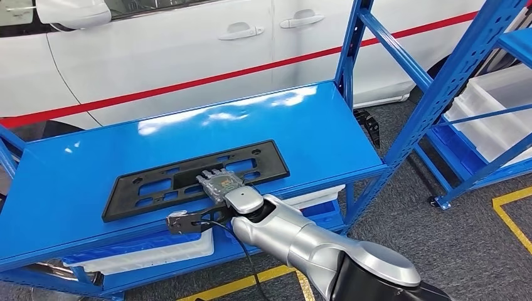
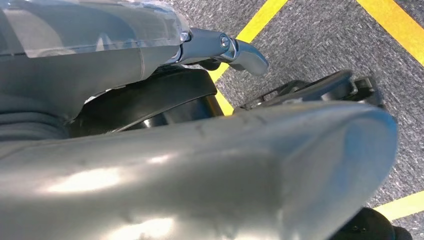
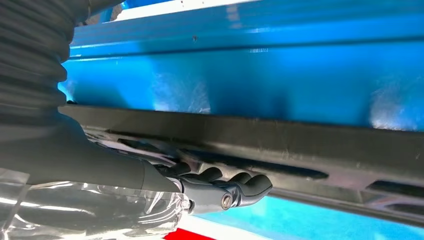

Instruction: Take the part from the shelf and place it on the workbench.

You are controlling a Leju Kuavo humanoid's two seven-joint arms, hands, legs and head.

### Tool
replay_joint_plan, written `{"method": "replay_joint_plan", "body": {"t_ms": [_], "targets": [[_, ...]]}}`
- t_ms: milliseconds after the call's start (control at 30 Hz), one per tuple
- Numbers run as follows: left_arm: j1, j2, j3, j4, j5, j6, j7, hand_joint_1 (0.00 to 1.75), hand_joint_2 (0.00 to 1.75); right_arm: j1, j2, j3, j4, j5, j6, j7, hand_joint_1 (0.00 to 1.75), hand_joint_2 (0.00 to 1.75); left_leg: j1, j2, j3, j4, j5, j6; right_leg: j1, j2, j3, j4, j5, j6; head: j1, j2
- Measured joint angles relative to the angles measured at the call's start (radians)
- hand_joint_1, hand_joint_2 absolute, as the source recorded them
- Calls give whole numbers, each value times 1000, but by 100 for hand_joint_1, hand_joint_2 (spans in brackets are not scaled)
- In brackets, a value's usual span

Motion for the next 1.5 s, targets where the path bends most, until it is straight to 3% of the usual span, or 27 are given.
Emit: {"method": "replay_joint_plan", "body": {"t_ms": [67,133,233,300,367,433,467,500,533,600,633,667,767,833,900,933,967,1000,1033,1133,1200,1300,1367,1467,1500], "targets": [[-1,0,0,0,-1,-3,0,0,0,-10,1,0,0,-5,-3,10,0,175,-1,1,69,-144,64,7,2,2,0,4,-3,4,0,0],[-2,0,-1,0,-2,-6,1,0,0,-21,1,0,1,-8,-5,20,0,175,-5,1,106,-225,86,17,5,3,-4,7,-4,11,1,0],[-2,0,-2,0,-3,-11,0,0,0,-30,1,0,3,-14,-6,29,0,175,-8,-1,105,-232,86,30,6,3,-6,5,-2,24,1,0],[-2,-2,-2,0,-3,-12,0,0,0,-36,1,0,3,-16,-6,32,0,175,-4,0,108,-240,92,42,4,3,-10,20,-15,35,2,0],[-4,-4,-2,0,-3,-13,0,0,0,-42,1,0,4,-16,-6,33,0,175,-1,2,111,-245,96,51,3,3,-48,105,-67,43,3,0],[-4,-5,-2,0,-3,-14,-2,0,0,-43,0,0,7,-19,-6,37,0,175,-1,2,110,-245,96,55,1,3,-114,239,-127,49,3,0],[-4,-5,-2,0,-3,-14,-2,0,0,-43,-1,0,9,-21,-6,40,0,175,-1,2,109,-245,96,55,1,3,-136,284,-138,51,3,0],[-3,-5,-2,0,-3,-13,-3,0,0,-43,-2,0,12,-24,-7,42,0,175,-1,2,110,-244,95,55,1,3,-141,290,-127,51,3,0],[-3,-6,-2,0,-3,-12,-3,0,0,-43,-3,0,14,-26,-8,44,0,175,-1,1,110,-243,95,54,0,2,-127,259,-101,50,3,0],[-4,-9,-2,0,-2,-9,-4,0,0,-46,-3,0,18,-29,-14,45,0,175,-2,-1,111,-239,91,49,1,2,-60,120,-33,43,3,0],[-5,-10,-2,0,0,-7,-5,0,0,-46,-3,0,19,-30,-20,45,0,175,-4,-1,110,-236,89,45,2,2,-33,62,-12,38,3,0],[-5,-11,-2,0,2,-6,-7,0,0,-47,-3,0,22,-30,-26,45,0,175,-6,-1,109,-234,87,41,4,2,-15,23,-2,34,2,0],[-6,-11,-2,0,6,-3,-10,0,0,-47,-3,0,30,-30,-38,44,2,175,-7,-1,108,-234,85,25,6,3,-10,5,1,18,2,0],[-7,-11,-2,0,7,-1,-10,0,0,-49,-2,0,33,-30,-41,43,70,175,-5,0,94,-199,58,14,2,2,-6,-2,5,6,0,0],[-8,-11,-2,0,7,0,-11,0,0,-49,-2,0,37,-30,-43,42,150,175,-3,0,43,-85,-4,6,1,1,-4,-4,5,-1,-2,0],[-9,-11,-2,0,7,0,-12,0,0,-49,-2,0,39,-30,-44,40,160,175,-2,0,10,-15,-34,2,2,0,-5,-4,5,-3,-2,0],[-9,-11,-2,0,8,1,-12,0,0,-48,-2,0,41,-30,-45,37,164,175,-1,0,-14,37,-49,0,3,0,-5,-3,4,-3,-2,0],[-9,-11,-2,0,8,2,-13,0,0,-48,-2,0,43,-31,-47,34,164,175,-1,0,-23,55,-46,0,3,0,-5,-2,3,-4,-2,0],[-9,-11,-1,0,9,3,-13,0,0,-48,-2,0,45,-32,-48,29,164,175,-1,0,-12,29,-22,1,3,1,-4,0,3,-3,-2,0],[-10,-11,0,0,14,7,-18,0,0,-52,-2,0,48,-40,-50,19,164,175,-4,1,83,-173,72,13,5,4,-4,4,-1,2,-2,0],[-11,-11,1,0,19,7,-26,0,0,-55,-2,0,49,-50,-53,12,164,175,-9,0,109,-232,83,23,7,4,-6,5,0,11,-2,0],[-12,-12,4,0,25,6,-34,0,0,-58,-1,0,51,-61,-57,5,163,175,-7,0,113,-241,89,40,7,4,-8,8,-4,28,-1,0],[-14,-13,5,0,27,5,-37,0,0,-62,-2,0,52,-64,-59,5,162,175,-2,1,117,-250,94,50,6,3,-33,66,-43,40,0,0],[-13,-13,7,0,30,4,-42,0,0,-63,-3,0,55,-68,-62,0,162,175,-3,2,117,-250,94,54,1,3,-125,257,-128,49,0,0],[-13,-13,8,0,31,3,-44,0,0,-62,-4,0,57,-69,-63,-4,162,175,-3,2,117,-249,94,54,-1,3,-141,288,-130,50,0,0]]}}
